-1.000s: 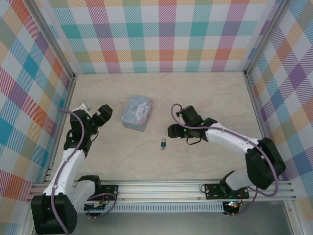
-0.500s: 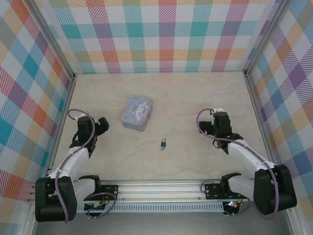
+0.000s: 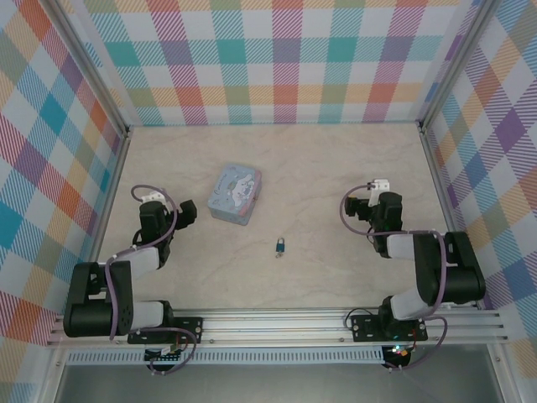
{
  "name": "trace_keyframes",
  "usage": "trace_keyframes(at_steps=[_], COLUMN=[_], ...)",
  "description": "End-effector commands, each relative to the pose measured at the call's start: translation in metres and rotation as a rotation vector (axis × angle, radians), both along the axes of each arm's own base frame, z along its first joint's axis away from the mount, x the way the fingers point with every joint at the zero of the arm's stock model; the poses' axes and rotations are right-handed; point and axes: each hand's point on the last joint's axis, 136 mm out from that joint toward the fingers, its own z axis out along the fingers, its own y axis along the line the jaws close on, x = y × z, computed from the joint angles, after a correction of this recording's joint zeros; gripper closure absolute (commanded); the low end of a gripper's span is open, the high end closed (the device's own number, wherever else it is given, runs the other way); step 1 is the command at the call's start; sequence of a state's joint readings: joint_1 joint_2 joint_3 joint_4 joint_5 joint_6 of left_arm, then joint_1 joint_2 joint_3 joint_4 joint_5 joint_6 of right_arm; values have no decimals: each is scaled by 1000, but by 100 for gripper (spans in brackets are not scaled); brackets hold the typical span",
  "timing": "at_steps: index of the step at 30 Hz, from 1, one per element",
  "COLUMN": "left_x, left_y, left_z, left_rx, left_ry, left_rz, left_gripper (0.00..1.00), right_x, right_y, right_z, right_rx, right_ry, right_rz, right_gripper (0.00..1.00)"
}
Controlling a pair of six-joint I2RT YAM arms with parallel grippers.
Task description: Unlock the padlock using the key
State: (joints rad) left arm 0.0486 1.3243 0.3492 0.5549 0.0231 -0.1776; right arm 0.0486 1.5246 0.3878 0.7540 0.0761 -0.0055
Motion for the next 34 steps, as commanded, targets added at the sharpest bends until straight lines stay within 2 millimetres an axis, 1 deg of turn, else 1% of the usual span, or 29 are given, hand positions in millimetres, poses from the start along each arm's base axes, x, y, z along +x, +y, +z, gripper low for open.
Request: trace_keyframes(at_steps=[1, 3, 7, 8, 9, 12, 14, 20, 34], left_x=[18, 22, 28, 28, 30, 33, 35, 40, 40], left_y=[-4, -7, -13, -15, -16, -25, -24, -24, -26], left_z=[25, 25, 26, 24, 16, 3, 0, -1, -2], left_rx=[34, 50, 108, 110, 111, 130, 133, 167, 180], left_ry=[-122, -113, -159, -174, -163, -169, -130, -106, -102], left_rz=[-62, -85, -130, -135, -145, -182, -173, -152, -148], left_gripper=[3, 2, 1, 1, 1, 0, 0, 0, 0], right_x=[12, 14, 13, 14, 14, 14, 14, 13, 14], right_y=[3, -3, -3, -4, -3, -4, -4, -3, -3], right_z=[25, 22, 22, 22, 22, 22, 23, 22, 22], right_rx=[37, 58, 59, 58, 59, 59, 57, 54, 53], right_ry=[-125, -87, -85, -90, -87, -90, -91, -90, -89], right_rz=[36, 19, 21, 21, 22, 21, 20, 21, 23], right_gripper=[0, 0, 0, 0, 0, 0, 0, 0, 0])
